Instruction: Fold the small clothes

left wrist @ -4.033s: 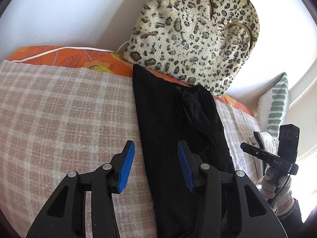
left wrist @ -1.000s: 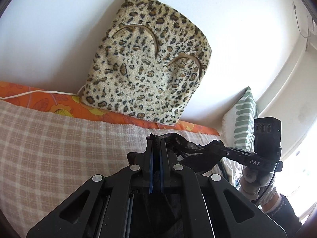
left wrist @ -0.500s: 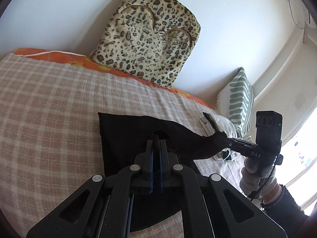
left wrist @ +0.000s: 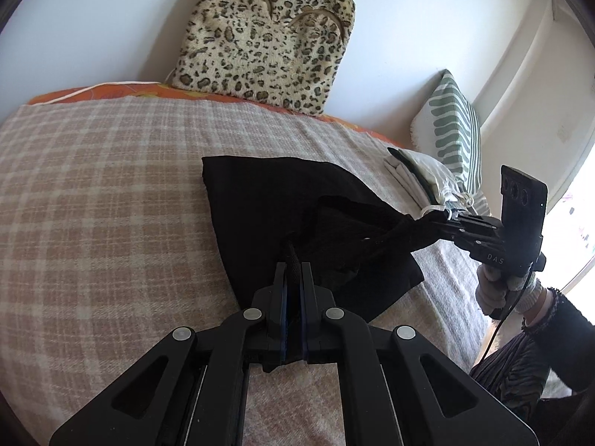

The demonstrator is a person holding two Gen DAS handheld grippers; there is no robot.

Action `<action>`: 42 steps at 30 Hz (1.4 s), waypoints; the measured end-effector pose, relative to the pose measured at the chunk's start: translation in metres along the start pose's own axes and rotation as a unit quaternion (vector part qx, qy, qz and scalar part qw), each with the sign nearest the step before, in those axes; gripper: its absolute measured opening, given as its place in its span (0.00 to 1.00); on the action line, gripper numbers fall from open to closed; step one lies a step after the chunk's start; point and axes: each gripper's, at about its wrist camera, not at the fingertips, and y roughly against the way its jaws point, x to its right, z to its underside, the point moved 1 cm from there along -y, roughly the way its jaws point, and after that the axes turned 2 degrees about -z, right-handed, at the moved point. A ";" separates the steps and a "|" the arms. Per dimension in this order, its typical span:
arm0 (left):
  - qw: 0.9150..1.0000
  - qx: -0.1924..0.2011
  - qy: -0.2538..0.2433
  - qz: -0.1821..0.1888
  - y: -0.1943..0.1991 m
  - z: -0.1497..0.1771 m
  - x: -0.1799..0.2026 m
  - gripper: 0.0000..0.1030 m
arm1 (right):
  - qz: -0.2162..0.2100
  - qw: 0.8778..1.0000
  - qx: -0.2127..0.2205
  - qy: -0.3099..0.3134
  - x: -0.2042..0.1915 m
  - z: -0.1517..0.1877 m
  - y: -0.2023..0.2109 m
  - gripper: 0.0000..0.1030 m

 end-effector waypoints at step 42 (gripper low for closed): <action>0.982 -0.093 -0.147 -0.071 -0.052 0.029 0.055 0.04 | 0.046 0.983 -0.072 0.161 -0.068 0.028 -0.036 0.03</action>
